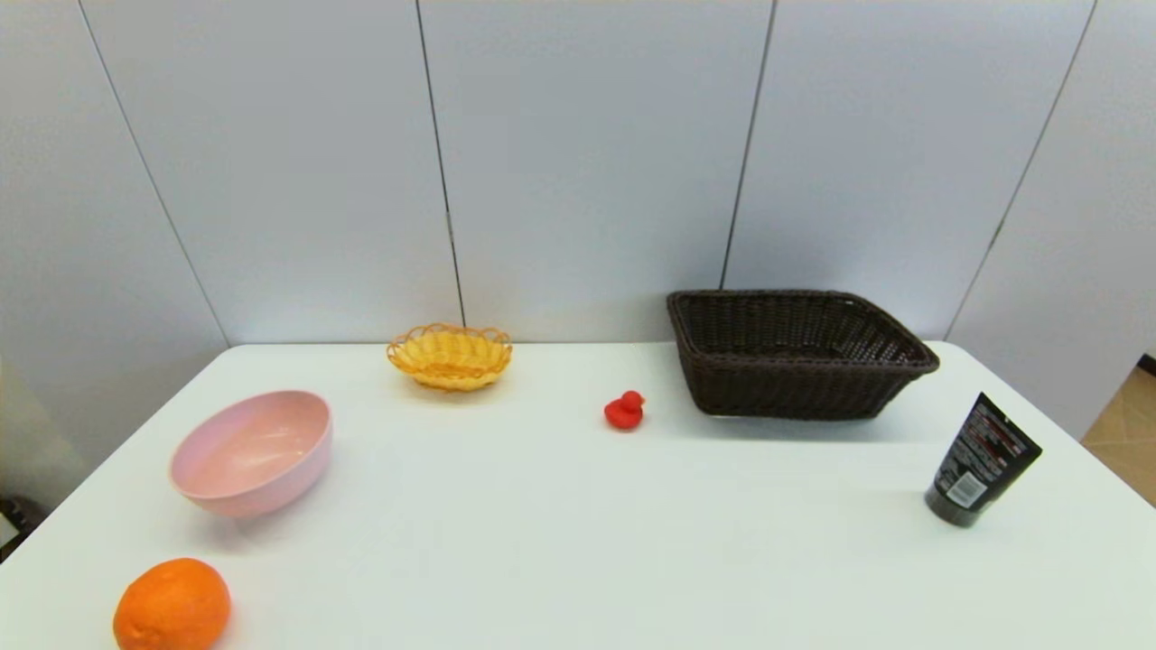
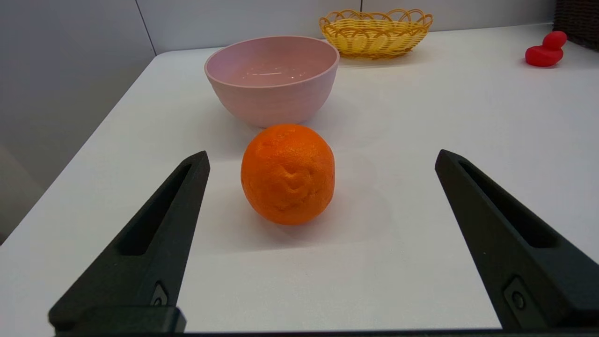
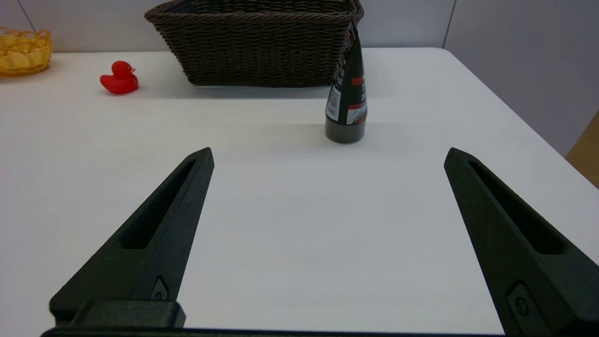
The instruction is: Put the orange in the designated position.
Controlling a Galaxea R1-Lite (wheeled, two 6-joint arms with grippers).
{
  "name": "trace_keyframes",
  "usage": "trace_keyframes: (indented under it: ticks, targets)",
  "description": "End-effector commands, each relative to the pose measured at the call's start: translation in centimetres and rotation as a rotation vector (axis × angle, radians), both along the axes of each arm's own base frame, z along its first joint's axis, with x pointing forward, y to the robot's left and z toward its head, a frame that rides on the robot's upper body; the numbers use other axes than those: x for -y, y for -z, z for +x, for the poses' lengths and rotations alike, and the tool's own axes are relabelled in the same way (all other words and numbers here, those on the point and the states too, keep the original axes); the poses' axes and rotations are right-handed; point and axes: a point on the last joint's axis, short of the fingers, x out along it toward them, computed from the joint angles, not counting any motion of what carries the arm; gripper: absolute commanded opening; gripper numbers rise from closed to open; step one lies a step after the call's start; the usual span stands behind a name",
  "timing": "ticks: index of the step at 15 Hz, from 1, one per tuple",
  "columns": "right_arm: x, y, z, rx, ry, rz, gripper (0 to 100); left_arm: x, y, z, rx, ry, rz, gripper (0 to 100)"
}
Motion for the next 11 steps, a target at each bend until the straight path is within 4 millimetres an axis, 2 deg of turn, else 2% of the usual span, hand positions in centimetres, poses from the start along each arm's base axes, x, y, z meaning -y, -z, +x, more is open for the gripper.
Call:
trace_keyframes:
  ticks: [1, 11]
  targets:
    - [0.00, 0.00, 0.00, 0.001, 0.000, 0.001, 100, 0.00, 0.05, 0.00, -0.001, -0.001, 0.000, 100]
    - [0.01, 0.00, 0.00, 0.001, 0.005, 0.012, 100, 0.00, 0.05, 0.01, -0.002, 0.001, 0.000, 100]
